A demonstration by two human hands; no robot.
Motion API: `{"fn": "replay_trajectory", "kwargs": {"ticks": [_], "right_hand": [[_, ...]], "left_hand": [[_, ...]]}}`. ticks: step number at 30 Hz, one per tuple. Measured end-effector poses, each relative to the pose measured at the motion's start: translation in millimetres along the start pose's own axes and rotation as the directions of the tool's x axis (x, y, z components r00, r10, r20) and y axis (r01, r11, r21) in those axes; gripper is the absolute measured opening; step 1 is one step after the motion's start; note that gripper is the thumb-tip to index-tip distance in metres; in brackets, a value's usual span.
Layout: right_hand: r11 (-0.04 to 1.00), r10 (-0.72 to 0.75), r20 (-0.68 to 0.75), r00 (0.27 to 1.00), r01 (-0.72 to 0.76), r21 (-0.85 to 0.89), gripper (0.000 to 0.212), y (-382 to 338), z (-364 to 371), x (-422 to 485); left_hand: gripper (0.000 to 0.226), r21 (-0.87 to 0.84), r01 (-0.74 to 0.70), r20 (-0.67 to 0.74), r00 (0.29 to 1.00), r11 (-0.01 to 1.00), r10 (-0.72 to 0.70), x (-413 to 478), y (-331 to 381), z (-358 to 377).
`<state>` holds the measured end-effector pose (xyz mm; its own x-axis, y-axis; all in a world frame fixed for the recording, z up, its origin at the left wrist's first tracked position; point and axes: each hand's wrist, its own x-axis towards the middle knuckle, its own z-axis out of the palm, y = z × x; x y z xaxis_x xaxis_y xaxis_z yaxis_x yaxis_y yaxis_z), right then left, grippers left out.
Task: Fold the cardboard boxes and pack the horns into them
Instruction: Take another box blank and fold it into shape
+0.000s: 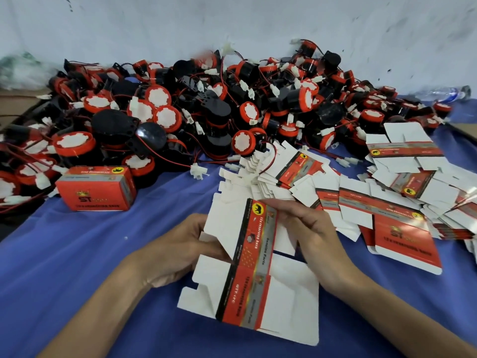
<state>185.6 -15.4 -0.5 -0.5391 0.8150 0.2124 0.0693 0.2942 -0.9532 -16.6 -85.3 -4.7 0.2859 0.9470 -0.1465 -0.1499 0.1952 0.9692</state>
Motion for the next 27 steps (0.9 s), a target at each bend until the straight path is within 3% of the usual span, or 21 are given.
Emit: {"fn": "replay_trajectory", "kwargs": {"ticks": [3, 5, 8, 11, 14, 17, 19, 21, 23, 25, 27], "right_hand": [[0.889, -0.197, 0.096, 0.976, 0.219, -0.403, 0.041, 1, -2, -5], [0.809, -0.207, 0.221, 0.953, 0.294, -0.509, 0.058, -2, -5, -8], [0.701, -0.155, 0.414, 0.897, 0.395, -0.594, 0.081, -10, -2, -16], [0.502, -0.173, 0.496, 0.851, 0.510, -0.699, 0.094, -13, 5, -21], [0.397, -0.244, 0.539, 0.807, 0.590, -0.703, 0.091, -13, 15, -25], [0.461, -0.344, 0.448, 0.825, 0.564, -0.685, 0.077, -12, 16, -23], [0.589, -0.393, 0.268, 0.880, 0.464, -0.661, 0.076, -9, 13, -20], [0.692, -0.421, 0.055, 0.905, 0.360, -0.625, 0.077, -8, 10, -16], [0.741, -0.423, -0.109, 0.900, 0.274, -0.613, 0.081, -8, 8, -12], [0.751, -0.387, -0.184, 0.904, 0.193, -0.632, 0.087, -8, 8, -10], [0.676, -0.378, -0.143, 0.915, 0.167, -0.718, 0.088, -8, 14, -11]], "left_hand": [[0.064, 0.121, -0.096, -0.098, 0.989, 0.988, 0.108, -1, 6, 10], [0.077, 0.255, -0.208, -0.194, 0.946, 0.944, 0.260, -1, 5, 13], [0.029, 0.398, -0.373, -0.116, 0.886, 0.838, 0.449, -1, 6, 15], [0.029, 0.357, -0.354, -0.123, 0.900, 0.865, 0.419, 2, 6, 12], [0.022, 0.286, -0.217, -0.155, 0.951, 0.933, 0.268, 6, 2, 7], [0.029, 0.377, -0.162, -0.276, 0.920, 0.912, 0.278, 12, -4, 0], [0.041, 0.199, -0.224, -0.417, 0.862, 0.954, 0.289, 15, -4, 0], [0.031, -0.060, -0.351, -0.562, 0.785, 0.935, 0.259, 19, 2, 4], [0.032, -0.029, -0.363, -0.646, 0.718, 0.931, 0.260, 23, 9, 11], [0.078, 0.066, -0.320, -0.573, 0.764, 0.945, 0.299, 28, 7, 25], [0.119, 0.041, -0.278, -0.487, 0.833, 0.960, 0.262, 29, -3, 44]]}}
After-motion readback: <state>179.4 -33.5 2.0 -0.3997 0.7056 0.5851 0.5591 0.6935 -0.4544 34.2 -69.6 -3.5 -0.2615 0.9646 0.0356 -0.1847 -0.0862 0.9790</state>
